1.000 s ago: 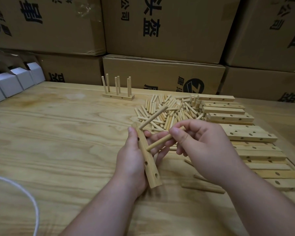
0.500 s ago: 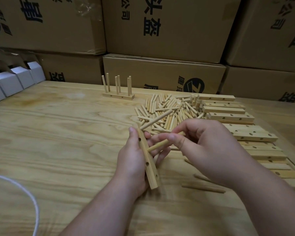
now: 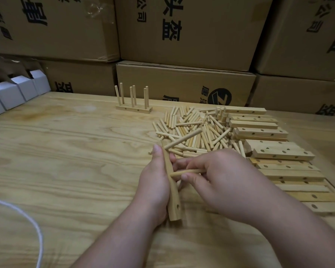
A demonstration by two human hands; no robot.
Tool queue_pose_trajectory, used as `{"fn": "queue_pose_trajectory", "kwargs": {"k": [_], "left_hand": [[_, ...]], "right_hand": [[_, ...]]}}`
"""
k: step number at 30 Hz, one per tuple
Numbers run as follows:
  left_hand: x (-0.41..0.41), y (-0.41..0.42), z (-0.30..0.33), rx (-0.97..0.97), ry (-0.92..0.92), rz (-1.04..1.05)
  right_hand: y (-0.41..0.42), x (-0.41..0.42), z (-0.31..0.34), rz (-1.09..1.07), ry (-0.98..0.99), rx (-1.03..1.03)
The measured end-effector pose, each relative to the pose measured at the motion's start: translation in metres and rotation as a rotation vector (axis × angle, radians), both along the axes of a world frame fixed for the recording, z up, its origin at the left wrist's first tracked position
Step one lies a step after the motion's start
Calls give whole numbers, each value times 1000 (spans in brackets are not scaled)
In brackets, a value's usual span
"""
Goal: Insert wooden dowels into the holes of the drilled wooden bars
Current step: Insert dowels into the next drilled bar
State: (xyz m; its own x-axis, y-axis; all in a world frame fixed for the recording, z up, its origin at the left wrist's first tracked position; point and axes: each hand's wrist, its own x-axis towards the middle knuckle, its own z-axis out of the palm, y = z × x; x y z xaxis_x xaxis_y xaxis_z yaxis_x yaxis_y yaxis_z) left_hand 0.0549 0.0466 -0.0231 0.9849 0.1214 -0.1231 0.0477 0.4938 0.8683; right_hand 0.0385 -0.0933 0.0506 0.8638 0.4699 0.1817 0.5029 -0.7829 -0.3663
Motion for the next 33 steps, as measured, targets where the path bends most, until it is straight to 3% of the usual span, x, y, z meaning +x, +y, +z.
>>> {"fn": "queue_pose_trajectory", "kwargs": {"k": [7,14,22,28,33], "left_hand": [[-2,-3,1,87,7,-4],[-3,-2,-1,76,5,-47],[1,-1,0,71,37,41],[1,1,-4,92,8,-9],[1,-1,-3,143,18,53]], "right_hand": [[-2,-5,5,-61,-47,-100],[-11,7,1,-44,199,63],[6,3,-9,-71,35,47],[-5,7,-6,-36,242,186],[4,4,-9,-83,95,95]]}}
